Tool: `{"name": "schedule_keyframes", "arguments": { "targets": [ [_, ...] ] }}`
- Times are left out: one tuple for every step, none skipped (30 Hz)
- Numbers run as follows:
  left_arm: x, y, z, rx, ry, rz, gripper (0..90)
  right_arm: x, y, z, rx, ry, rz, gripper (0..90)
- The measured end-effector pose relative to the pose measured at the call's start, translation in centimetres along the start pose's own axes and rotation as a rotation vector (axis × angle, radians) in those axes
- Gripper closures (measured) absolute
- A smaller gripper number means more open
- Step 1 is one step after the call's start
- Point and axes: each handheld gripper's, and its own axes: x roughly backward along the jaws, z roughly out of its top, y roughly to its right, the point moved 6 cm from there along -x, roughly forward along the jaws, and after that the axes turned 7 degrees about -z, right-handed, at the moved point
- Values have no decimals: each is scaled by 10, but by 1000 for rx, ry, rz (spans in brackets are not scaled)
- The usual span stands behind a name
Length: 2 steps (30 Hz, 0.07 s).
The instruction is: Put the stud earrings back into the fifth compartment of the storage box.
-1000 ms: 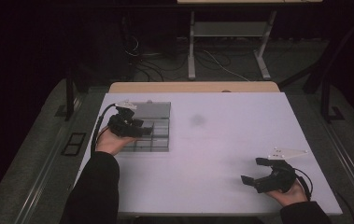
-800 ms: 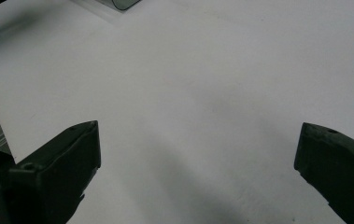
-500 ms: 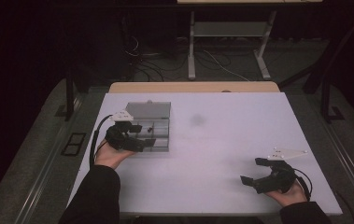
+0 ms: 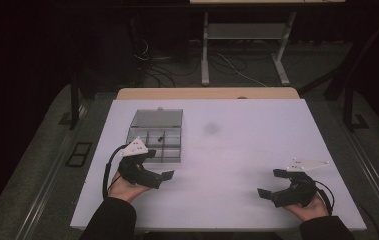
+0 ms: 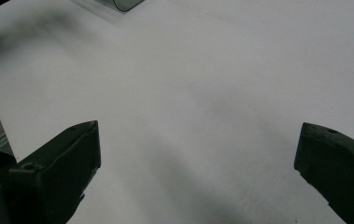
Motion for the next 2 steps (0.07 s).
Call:
{"name": "schedule_keyframes", "arguments": {
  "targets": [
    [0,1,-1,-4,-1,-3,0,0,0,0,2,1,0,3],
    [-1,1,-1,-2,2,-5,0,0,0,0,3,1,0,3]
  ]
}}
